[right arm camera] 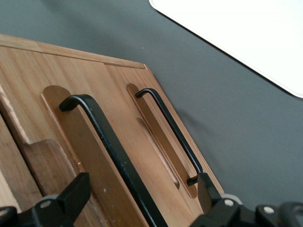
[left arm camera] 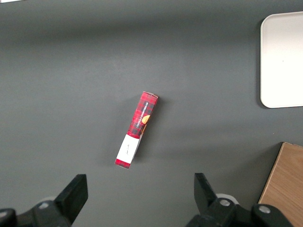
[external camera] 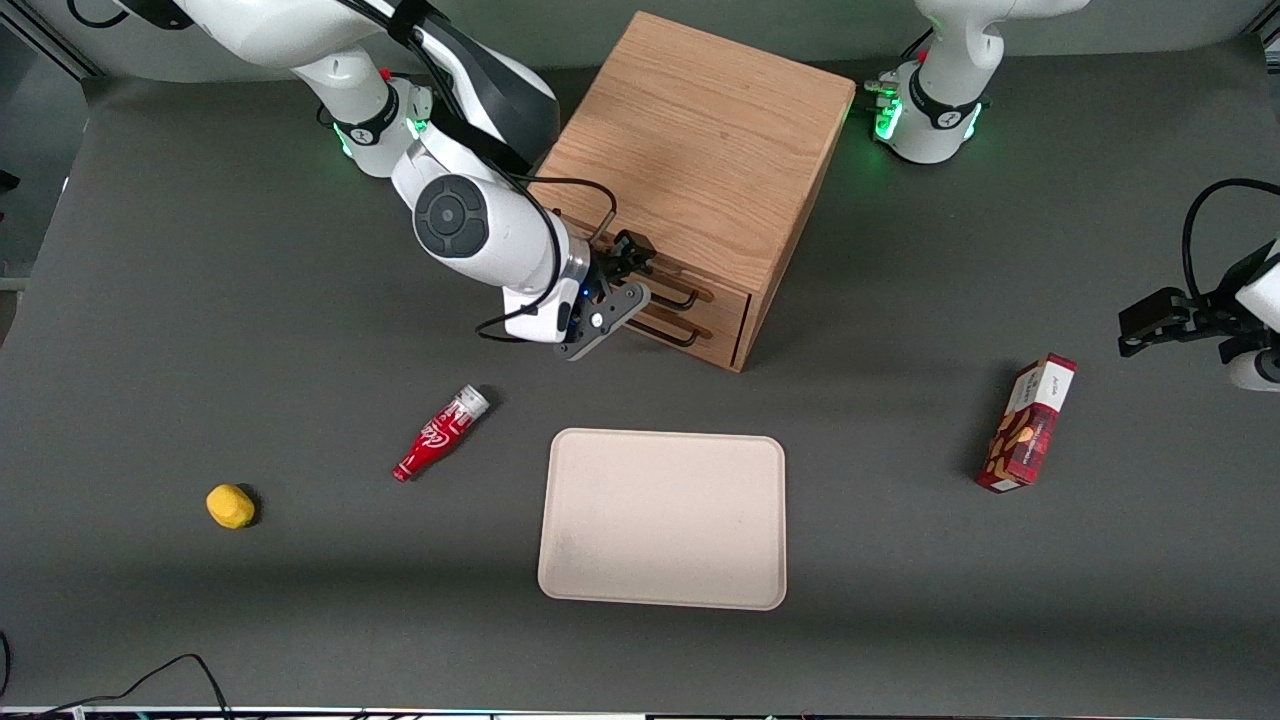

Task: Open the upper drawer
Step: 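Hook the right gripper onto the upper drawer's black bar handle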

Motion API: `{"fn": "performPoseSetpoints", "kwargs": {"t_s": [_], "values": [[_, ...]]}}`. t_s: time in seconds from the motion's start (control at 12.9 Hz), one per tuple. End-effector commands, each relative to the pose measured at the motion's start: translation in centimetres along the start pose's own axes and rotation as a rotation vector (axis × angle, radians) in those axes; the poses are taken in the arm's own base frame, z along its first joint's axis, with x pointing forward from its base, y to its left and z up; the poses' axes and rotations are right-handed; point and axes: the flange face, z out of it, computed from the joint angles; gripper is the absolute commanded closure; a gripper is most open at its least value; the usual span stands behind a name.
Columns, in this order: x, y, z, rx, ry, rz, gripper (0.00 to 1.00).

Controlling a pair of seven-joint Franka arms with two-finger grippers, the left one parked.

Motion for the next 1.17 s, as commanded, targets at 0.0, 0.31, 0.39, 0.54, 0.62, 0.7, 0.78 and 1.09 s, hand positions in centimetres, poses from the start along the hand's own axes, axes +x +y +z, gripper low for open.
{"fn": "performPoseSetpoints", "kwargs": {"t_s": [0.0,0.31,0.39,0.54,0.62,0.7,0.78,1.09], "values": [[-0.4,0.9,1.2,-0.032,-0.010,-0.041,0.00],[-0.2,2.2,1.6,-0.046,-0.005,-0.047,0.00],[-0.1,2.4,1.4,-0.047,-0.002,-0.056,0.00],[0.0,3.2,0.9,-0.046,0.005,-0.051,0.00],[0.2,3.7,0.4,-0.048,0.010,-0.062,0.00],[0.3,4.7,-0.1,-0.049,0.015,-0.069,0.00],[0.3,5.0,-0.5,-0.050,0.018,-0.077,0.00],[0.3,6.3,-1.0,-0.053,0.018,-0.090,0.00]]}}
